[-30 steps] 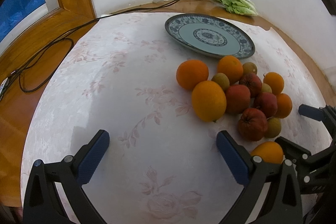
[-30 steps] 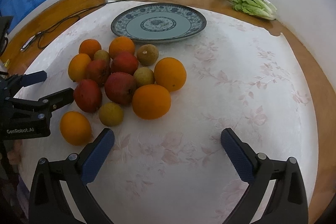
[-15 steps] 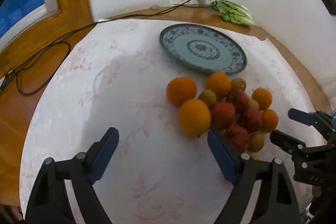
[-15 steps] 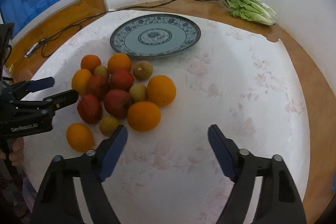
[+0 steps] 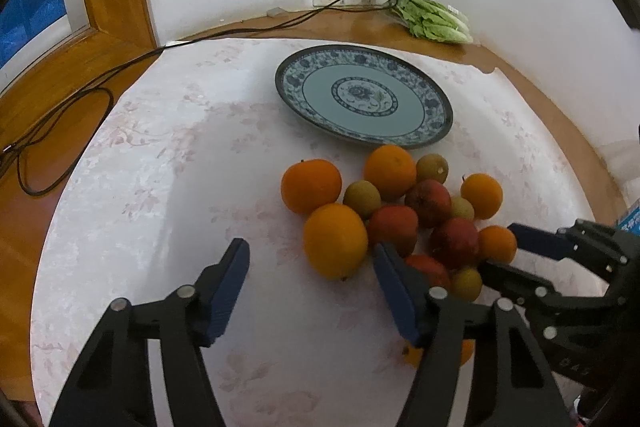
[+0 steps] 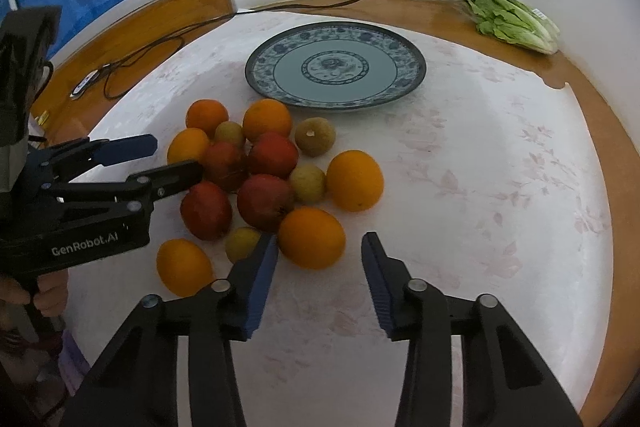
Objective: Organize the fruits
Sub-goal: 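Grasp a large orange with the right tool while the left tool grasps another orange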
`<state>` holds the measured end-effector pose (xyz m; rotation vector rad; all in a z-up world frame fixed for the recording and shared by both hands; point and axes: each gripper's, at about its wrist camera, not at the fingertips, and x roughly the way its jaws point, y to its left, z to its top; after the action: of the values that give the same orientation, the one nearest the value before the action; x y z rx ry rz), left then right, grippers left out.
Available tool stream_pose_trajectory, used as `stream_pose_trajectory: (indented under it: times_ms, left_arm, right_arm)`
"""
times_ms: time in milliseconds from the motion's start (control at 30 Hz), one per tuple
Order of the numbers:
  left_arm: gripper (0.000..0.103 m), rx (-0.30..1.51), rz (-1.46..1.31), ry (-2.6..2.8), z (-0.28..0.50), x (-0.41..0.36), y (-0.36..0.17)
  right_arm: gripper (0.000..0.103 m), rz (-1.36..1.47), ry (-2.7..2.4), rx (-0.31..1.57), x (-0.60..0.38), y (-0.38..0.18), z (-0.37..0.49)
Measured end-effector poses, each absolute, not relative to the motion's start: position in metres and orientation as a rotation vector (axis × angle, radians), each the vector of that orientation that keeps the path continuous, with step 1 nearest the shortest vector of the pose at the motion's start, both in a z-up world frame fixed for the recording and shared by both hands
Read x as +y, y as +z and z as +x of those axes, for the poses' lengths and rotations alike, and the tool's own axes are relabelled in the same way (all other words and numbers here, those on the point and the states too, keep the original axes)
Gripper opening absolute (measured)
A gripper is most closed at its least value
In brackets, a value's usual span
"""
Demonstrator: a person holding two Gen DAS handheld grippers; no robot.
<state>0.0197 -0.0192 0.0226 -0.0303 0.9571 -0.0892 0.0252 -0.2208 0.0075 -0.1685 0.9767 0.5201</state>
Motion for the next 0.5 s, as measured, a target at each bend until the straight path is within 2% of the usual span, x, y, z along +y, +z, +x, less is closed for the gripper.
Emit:
stream_pose_trajectory:
  times_ms: [500]
  left_arm:
    - [0.070,0.965,-0.085,-0.078,0.0243,-0.0121,0.0202]
  right_arm:
    - [0.040,-0.150,0.506,0.983,-0.2206,0.0013,0.0304]
